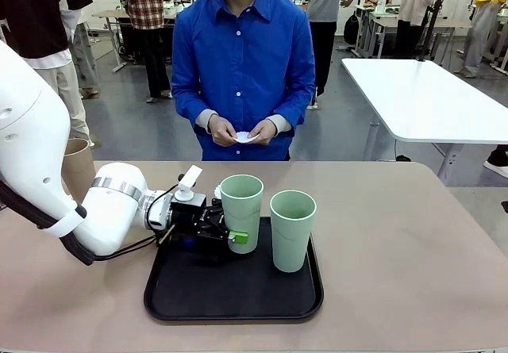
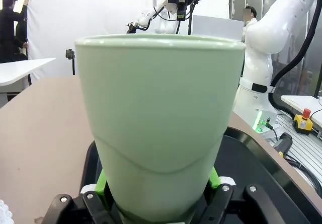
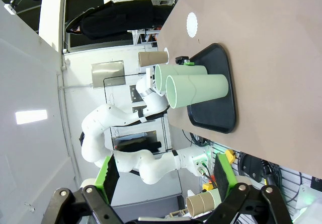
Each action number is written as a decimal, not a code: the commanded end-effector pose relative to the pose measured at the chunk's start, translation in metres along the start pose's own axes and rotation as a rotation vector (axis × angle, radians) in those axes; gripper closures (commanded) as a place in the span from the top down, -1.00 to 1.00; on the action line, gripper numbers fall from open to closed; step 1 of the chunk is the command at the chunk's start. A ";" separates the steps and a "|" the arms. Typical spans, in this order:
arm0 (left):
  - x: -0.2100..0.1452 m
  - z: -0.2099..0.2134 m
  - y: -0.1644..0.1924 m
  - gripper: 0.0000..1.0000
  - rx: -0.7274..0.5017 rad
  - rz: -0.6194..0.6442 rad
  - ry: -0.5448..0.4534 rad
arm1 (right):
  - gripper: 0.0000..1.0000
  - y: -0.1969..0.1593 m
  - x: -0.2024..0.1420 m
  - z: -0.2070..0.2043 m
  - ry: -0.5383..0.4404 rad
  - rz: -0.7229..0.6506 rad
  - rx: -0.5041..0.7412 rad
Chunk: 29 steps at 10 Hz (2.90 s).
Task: Place coasters on the table and set cups on them.
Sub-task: Take one Reusable plastic cup from the Flat Tray and place it on a coaster set by the human.
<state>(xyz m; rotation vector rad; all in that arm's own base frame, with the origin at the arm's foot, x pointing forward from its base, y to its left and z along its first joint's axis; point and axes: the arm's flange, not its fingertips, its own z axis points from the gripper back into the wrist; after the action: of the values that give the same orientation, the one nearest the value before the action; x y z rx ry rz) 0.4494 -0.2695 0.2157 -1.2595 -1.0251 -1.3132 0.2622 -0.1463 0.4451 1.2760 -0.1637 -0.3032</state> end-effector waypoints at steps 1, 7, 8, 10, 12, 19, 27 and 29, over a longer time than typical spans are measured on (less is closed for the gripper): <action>0.045 0.002 -0.009 0.43 0.042 -0.063 -0.016 | 1.00 0.001 0.000 -0.001 -0.003 0.008 0.022; 0.153 0.007 0.009 0.43 0.057 -0.033 -0.006 | 1.00 0.001 0.000 -0.001 -0.003 0.008 0.022; 0.154 0.012 -0.002 0.43 0.061 -0.050 0.012 | 1.00 0.001 0.000 -0.001 -0.003 0.008 0.022; 0.155 0.008 0.008 0.43 0.061 -0.054 -0.013 | 1.00 0.001 0.000 -0.001 -0.003 0.008 0.022; 0.154 0.010 0.007 0.66 0.063 -0.050 -0.009 | 1.00 0.001 0.000 -0.001 -0.003 0.008 0.022; 0.123 0.041 0.181 0.66 0.086 -0.040 0.055 | 1.00 0.001 0.000 -0.001 -0.003 0.008 0.022; 0.097 0.047 0.188 0.66 0.057 -0.021 0.039 | 1.00 0.001 0.000 -0.001 -0.003 0.008 0.022; 0.087 0.055 0.199 0.66 0.043 -0.017 0.011 | 1.00 0.001 0.000 -0.001 -0.003 0.008 0.022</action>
<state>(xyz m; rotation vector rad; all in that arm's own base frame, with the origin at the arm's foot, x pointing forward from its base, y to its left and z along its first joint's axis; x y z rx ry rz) 0.6444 -0.2516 0.2958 -1.1755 -1.0334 -1.2941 0.2621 -0.1464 0.4451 1.2760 -0.1640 -0.3034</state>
